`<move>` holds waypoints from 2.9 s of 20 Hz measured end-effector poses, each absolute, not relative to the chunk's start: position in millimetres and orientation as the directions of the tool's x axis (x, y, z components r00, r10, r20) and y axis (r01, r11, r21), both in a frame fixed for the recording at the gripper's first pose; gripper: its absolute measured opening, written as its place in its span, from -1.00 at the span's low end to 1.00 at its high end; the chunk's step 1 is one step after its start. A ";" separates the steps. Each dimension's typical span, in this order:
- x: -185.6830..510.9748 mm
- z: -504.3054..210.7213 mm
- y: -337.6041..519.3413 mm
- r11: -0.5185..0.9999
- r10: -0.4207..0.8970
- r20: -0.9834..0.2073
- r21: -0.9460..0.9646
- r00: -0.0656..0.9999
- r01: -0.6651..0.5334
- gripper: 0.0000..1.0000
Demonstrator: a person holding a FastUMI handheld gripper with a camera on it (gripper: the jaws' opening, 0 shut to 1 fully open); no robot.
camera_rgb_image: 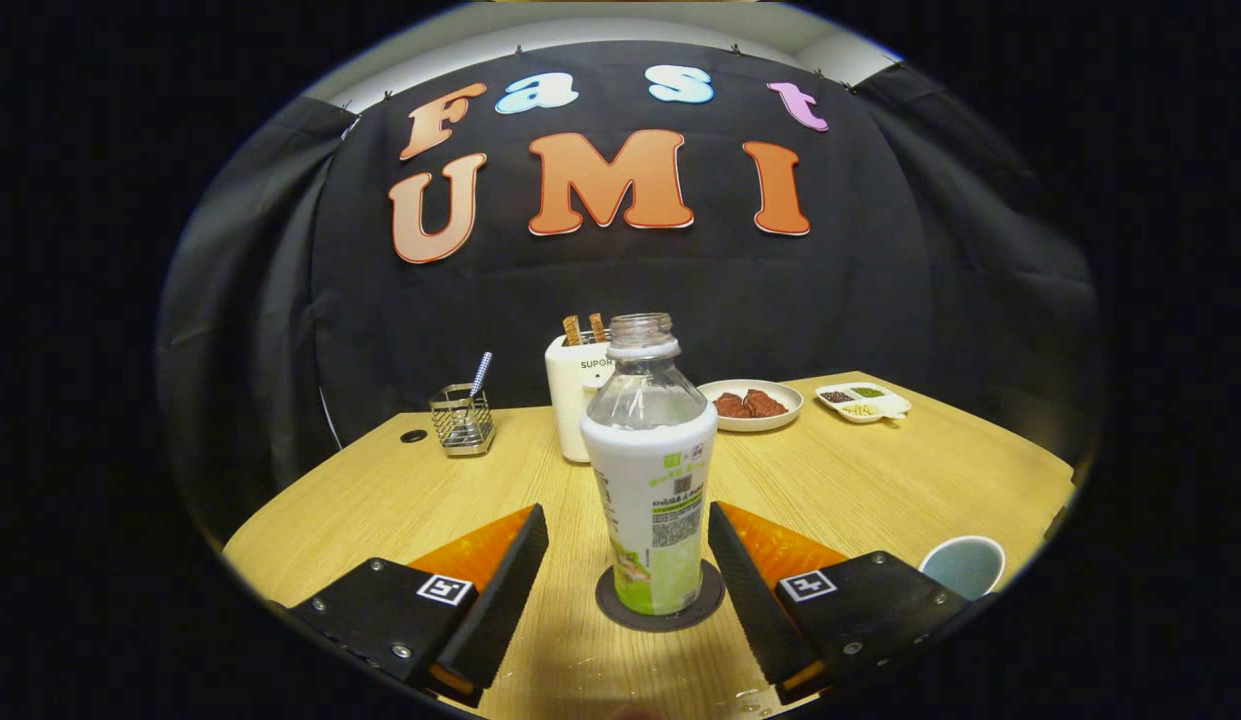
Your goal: Take the bottle from table, then pour the juice into the cup, finally place the bottle on the coaster
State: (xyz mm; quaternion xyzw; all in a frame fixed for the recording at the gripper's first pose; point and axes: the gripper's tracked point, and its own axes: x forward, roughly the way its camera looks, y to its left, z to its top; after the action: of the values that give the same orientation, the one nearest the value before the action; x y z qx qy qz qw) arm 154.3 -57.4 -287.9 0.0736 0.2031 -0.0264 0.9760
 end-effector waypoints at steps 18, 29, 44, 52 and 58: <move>46.9 -80.2 51.9 0.992 0.082 -0.184 0.114 0.979 -0.061 0.92; 19.3 -17.0 65.6 0.992 0.109 -0.066 0.065 0.992 -0.105 0.92; 19.5 1.0 47.2 0.986 0.132 -0.011 0.103 0.991 -0.130 0.92; 23.7 3.2 49.0 0.985 0.140 -0.005 0.101 0.990 -0.138 0.91; 27.1 3.4 48.9 0.983 0.144 -0.017 0.118 0.989 -0.141 0.92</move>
State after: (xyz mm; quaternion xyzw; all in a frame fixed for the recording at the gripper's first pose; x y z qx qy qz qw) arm 27.1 48.9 3.4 0.0583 0.0126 0.0716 0.9956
